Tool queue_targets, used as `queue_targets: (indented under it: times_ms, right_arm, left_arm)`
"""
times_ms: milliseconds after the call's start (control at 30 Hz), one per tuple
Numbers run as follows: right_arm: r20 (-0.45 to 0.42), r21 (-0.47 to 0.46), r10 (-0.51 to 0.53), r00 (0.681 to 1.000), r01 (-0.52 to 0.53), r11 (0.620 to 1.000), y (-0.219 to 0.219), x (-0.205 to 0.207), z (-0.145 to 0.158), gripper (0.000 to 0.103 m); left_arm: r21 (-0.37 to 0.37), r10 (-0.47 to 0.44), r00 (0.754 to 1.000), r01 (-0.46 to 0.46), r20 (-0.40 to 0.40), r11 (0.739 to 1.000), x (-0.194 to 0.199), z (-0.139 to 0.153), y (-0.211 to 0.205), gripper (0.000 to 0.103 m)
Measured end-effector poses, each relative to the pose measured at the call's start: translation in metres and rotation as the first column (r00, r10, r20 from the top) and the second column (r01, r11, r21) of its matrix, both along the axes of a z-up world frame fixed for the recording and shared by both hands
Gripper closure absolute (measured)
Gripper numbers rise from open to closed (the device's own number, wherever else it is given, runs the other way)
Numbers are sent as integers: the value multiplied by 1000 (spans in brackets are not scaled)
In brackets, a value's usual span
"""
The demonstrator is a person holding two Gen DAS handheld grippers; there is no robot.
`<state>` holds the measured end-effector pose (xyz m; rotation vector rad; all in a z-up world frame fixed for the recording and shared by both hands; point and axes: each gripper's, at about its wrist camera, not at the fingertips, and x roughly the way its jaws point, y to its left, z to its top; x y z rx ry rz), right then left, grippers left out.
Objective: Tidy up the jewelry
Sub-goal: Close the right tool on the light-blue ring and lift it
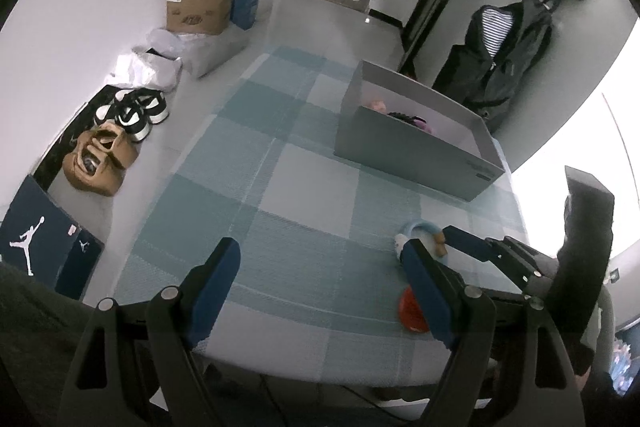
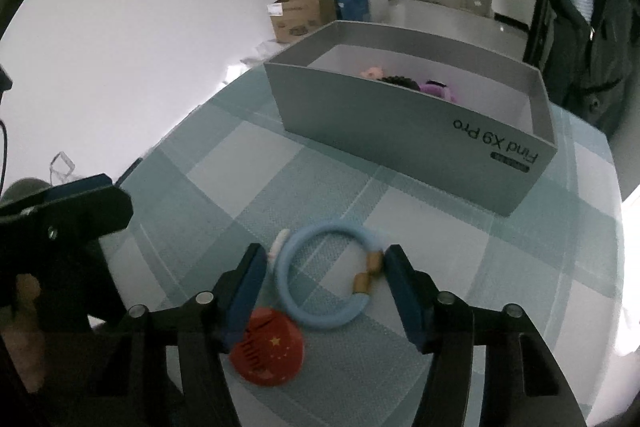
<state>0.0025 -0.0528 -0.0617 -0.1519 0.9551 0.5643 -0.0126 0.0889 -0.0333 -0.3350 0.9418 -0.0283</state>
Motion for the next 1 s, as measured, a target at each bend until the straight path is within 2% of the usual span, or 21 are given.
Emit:
queue_targets:
  times_ms: [233, 400, 567, 733, 867, 1000]
  right_arm:
    - [-15, 17, -5, 1000, 5, 1000, -5, 3, 0, 43]
    - [-16, 62, -32, 999, 33, 998, -15, 6, 10, 43]
    - [-52, 149, -101, 993, 108, 983, -37, 17, 18, 43]
    - [-71, 219, -157, 985, 169, 961, -61, 22, 27, 43]
    - [-68, 253, -196, 978, 207, 945, -76, 24, 34, 43]
    - [-61, 266, -219, 974, 227, 937, -83, 26, 38, 43]
  left_arm:
    - [-2, -4, 1000, 4, -14, 1000, 3, -2, -1, 23]
    - [2, -15, 999, 15, -39, 1000, 4, -7, -2, 23]
    - [-51, -110, 992, 106, -69, 993, 8, -12, -16, 23]
    - [26, -194, 979, 196, -57, 980, 6, -10, -42, 23]
    - [52, -290, 954, 294, -80, 954, 7, -14, -65, 23]
    - [110, -345, 932, 357, -109, 928, 8, -18, -87, 23]
